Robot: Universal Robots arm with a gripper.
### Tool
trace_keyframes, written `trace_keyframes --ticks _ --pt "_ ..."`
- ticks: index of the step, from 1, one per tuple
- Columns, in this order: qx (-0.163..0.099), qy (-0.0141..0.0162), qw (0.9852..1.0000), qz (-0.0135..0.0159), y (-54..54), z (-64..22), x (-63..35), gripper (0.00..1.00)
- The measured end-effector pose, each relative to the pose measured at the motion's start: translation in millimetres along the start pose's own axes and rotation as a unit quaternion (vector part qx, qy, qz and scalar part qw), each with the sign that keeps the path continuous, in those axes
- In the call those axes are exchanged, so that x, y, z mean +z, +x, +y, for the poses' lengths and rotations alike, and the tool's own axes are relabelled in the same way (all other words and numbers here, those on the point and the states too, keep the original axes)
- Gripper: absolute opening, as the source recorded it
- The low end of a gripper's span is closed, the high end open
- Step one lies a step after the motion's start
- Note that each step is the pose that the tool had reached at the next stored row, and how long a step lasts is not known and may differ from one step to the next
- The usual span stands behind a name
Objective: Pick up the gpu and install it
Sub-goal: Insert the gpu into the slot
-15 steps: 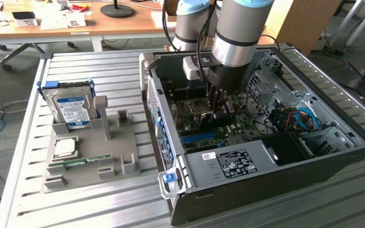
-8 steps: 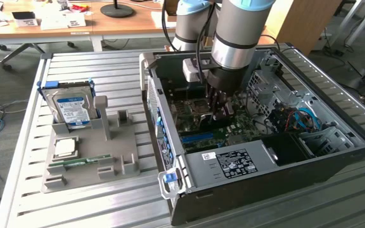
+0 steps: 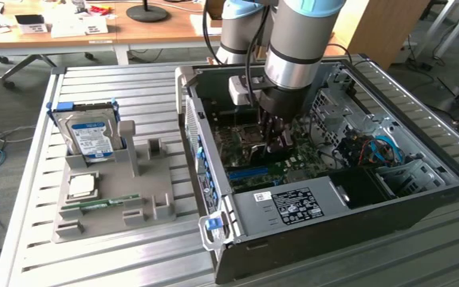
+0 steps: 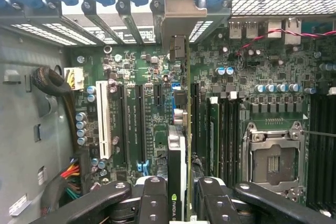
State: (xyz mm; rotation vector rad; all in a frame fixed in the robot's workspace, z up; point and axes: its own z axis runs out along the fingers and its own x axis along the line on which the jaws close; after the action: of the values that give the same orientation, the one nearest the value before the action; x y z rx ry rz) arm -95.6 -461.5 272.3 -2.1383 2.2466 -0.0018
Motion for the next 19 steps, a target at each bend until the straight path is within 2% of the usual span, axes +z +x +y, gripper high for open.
trace_keyframes --ticks 10,19 --pt "0.000 0.0000 1.0000 0.0000 2.4 1.5 4.6 0.27" --pt "0.001 0.0000 1.0000 0.0001 2.9 8.9 10.9 0.27"
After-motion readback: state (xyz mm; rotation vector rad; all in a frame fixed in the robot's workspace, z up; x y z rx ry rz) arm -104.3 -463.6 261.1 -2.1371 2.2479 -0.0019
